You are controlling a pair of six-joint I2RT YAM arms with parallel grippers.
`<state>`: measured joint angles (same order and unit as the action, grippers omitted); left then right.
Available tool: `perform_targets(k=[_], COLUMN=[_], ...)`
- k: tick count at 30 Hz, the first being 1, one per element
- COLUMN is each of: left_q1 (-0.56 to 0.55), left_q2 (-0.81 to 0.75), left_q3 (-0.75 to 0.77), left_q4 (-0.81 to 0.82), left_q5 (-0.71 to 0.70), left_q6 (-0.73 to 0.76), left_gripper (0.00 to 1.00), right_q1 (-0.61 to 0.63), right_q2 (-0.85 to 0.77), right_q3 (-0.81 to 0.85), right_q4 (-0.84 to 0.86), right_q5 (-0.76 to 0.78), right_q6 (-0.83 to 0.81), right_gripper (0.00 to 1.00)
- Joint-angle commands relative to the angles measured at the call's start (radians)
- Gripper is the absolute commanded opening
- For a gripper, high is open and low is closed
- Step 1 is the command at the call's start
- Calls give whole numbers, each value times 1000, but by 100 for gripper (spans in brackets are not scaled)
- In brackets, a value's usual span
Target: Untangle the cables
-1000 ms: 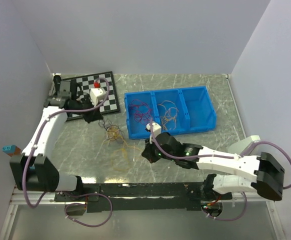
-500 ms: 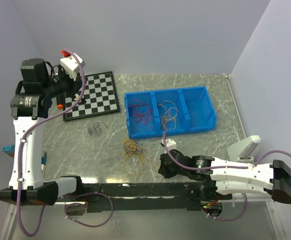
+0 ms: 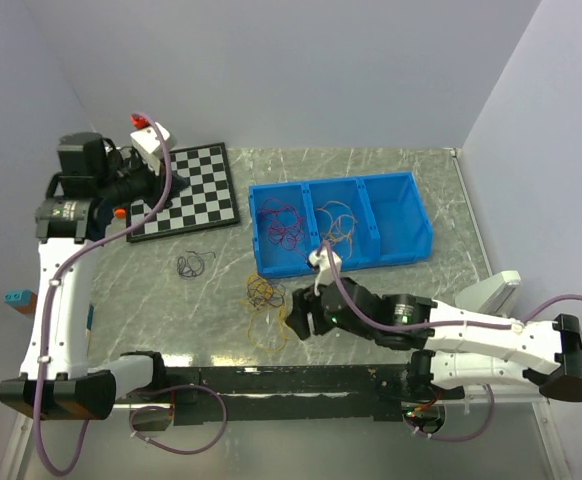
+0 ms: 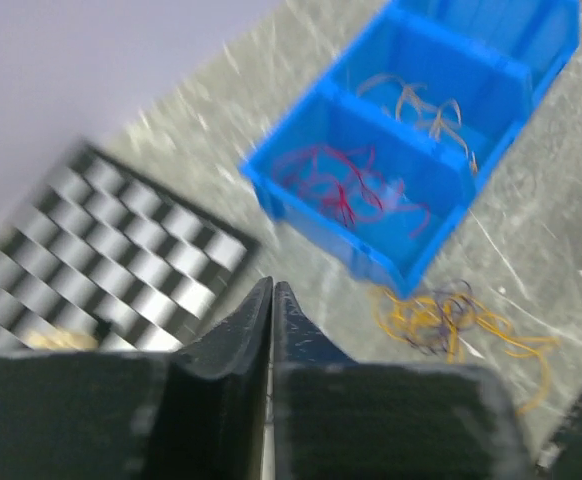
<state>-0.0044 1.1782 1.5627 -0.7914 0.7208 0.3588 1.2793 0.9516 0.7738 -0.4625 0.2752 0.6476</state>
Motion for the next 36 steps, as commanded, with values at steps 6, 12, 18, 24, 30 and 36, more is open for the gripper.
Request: perform_targets(k=[6,12,18,24,30,36], left_q1=[163,348,422,423,423,423], left_q2=[-35,-72,-71,-94,-89,-94], left_q3=[-138,-133,-141,-184,-205,-217], left_q4=[185,133,49,57,54,54], left_q5=[-149,-86,-32,-11,0,3], left_q6=[-293,-258,-193,-178,-159,-139], left_gripper=[61,78,82,82,82,82], right_q1=[-187,-207,-238,-287,-291,-291], right_q2=[462,925,1262,1450,1546,1590], right_q3=[364,755,1136,1349,1412,1421], right_q4=[245,240,133,111,140,147], right_q5=[-241,-369,-383,-409,-401,-458], right_q6=[-296,-371,-404,-390,-420,-434], right_gripper=[78,80,87,91,86,72])
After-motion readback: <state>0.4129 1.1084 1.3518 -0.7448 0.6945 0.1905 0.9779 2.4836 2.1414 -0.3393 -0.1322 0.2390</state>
